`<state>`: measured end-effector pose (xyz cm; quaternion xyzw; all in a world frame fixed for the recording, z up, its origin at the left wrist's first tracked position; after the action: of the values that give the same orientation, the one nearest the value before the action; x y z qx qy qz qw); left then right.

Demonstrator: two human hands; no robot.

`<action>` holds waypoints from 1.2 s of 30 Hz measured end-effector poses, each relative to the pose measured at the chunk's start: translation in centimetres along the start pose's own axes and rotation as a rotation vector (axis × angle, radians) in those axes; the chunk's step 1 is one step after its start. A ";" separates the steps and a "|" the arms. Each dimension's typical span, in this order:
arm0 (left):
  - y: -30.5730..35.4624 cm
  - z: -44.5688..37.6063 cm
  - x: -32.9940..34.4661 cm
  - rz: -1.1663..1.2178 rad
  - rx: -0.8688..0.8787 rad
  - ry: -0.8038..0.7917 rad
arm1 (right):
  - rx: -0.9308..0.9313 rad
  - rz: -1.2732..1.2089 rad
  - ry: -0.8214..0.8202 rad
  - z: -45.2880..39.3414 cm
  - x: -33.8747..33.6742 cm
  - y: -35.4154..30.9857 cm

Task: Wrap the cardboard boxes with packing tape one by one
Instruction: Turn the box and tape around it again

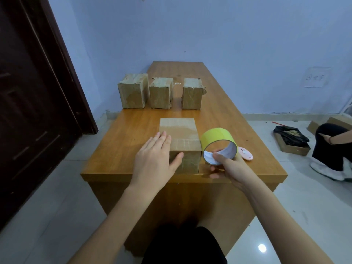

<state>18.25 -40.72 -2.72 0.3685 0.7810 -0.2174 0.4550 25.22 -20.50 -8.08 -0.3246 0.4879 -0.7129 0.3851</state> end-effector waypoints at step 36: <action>4.4 -2.4 2.1 -0.060 0.201 -0.030 | -0.031 0.096 0.087 0.0 -0.5 -0.9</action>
<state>19.62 -35.52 -3.36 0.3855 0.7590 -0.3135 0.4206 25.29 -19.87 -7.21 -0.2753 0.5302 -0.6995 0.3921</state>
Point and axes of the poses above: each hand's wrist, its own z-axis away from the middle knuckle, its own x-axis out of the palm, y = z × x, the point moved 3 cm from there along -z, towards the middle knuckle, and after that the axes turned 8 degrees about x, right-handed, at the moved point
